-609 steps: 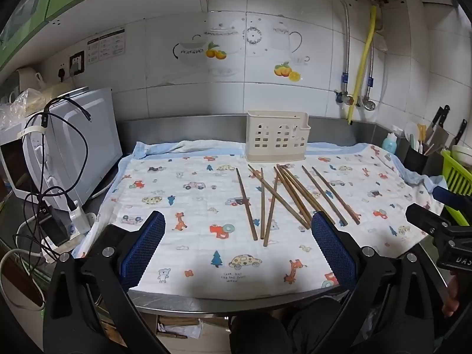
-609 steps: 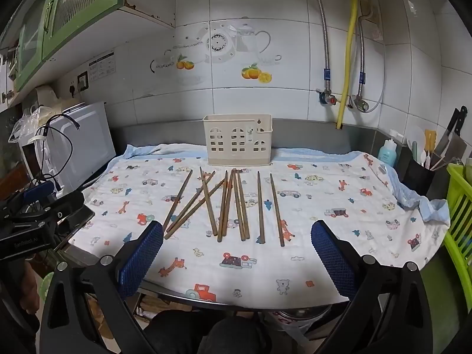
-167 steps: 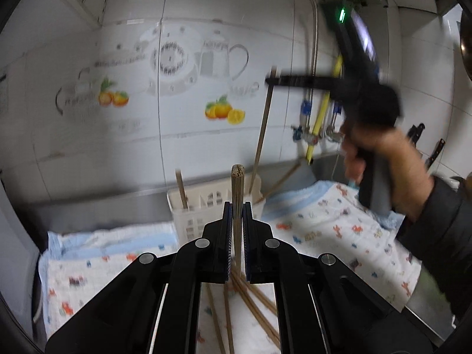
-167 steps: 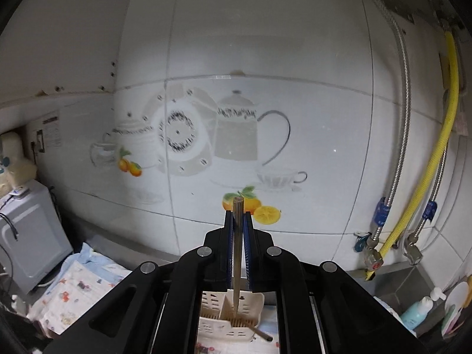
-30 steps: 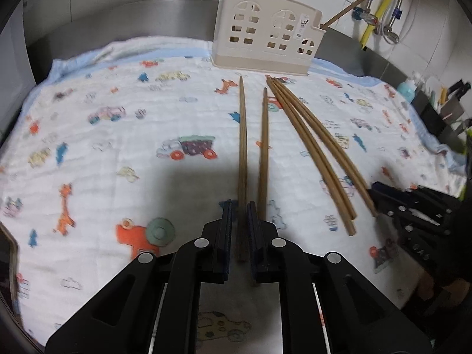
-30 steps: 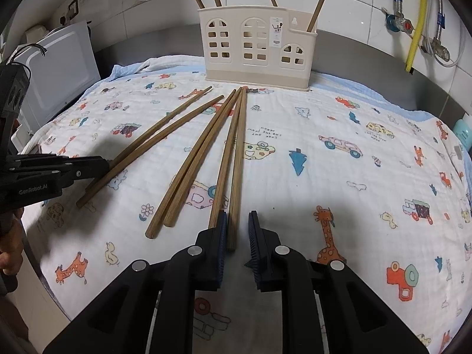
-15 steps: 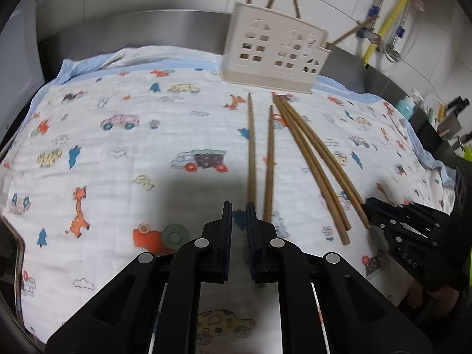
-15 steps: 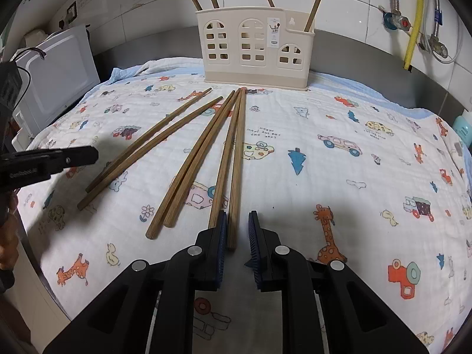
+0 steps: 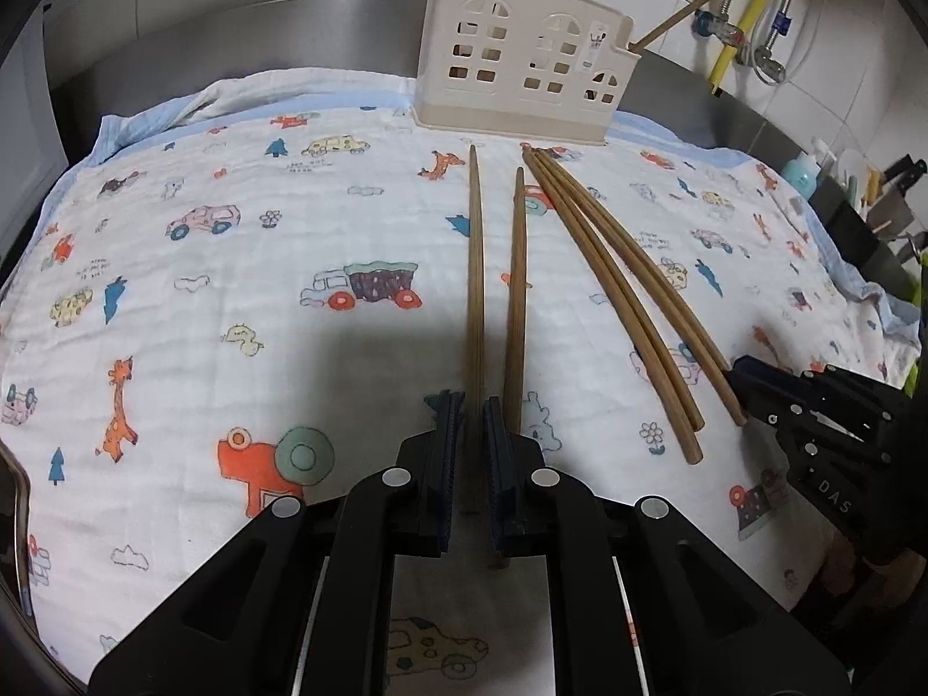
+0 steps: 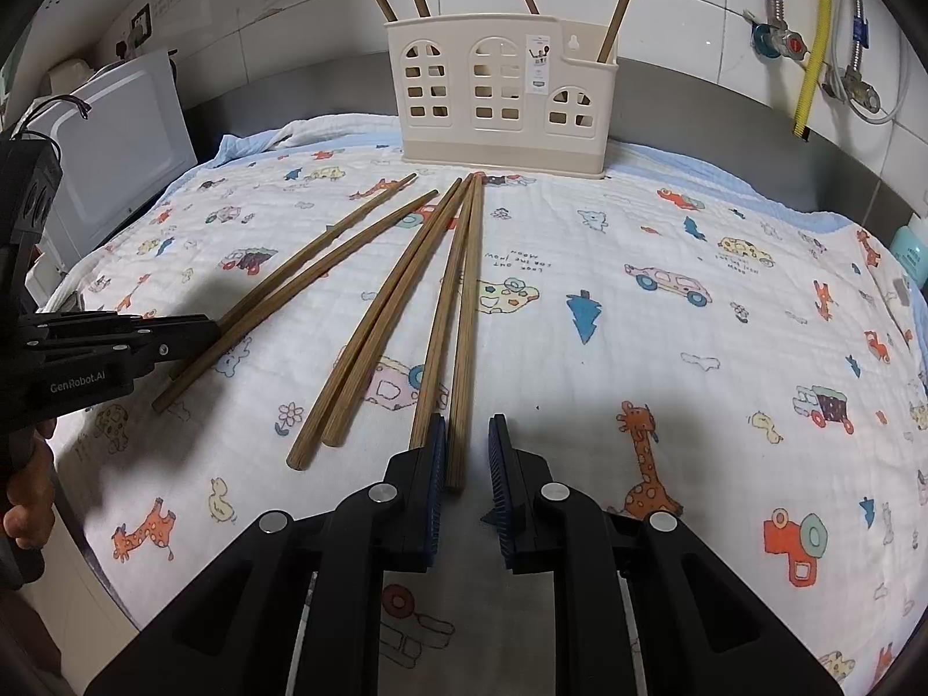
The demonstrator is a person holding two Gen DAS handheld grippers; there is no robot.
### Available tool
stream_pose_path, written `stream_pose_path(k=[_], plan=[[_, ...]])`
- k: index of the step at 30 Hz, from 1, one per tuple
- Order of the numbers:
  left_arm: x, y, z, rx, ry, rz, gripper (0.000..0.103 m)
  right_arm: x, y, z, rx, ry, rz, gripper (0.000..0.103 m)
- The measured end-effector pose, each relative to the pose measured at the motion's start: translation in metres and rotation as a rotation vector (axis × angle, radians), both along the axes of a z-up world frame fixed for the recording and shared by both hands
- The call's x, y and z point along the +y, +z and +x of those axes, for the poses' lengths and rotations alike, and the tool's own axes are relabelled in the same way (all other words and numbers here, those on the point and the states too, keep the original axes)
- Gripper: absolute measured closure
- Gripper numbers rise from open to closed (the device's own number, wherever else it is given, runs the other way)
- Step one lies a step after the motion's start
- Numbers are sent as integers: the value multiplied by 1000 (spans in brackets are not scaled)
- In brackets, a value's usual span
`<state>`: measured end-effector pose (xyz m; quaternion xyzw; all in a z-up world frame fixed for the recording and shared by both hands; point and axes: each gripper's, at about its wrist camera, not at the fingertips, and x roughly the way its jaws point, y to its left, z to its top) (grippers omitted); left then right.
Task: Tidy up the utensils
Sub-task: 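Close the right gripper on a chopstick while the left gripper holds its chopstick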
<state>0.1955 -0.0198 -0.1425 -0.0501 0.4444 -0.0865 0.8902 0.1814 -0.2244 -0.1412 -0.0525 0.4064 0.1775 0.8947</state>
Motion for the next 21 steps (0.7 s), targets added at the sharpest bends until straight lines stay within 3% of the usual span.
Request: stream_pose_path(k=[16,21], plan=[[-6,-1,-3,-16,-27,48,96,3,-2,-2,-21,1,-30,90],[-2,4,-2,-11,-32,14,98,-1,4,-4,-23,-10,-11,96]])
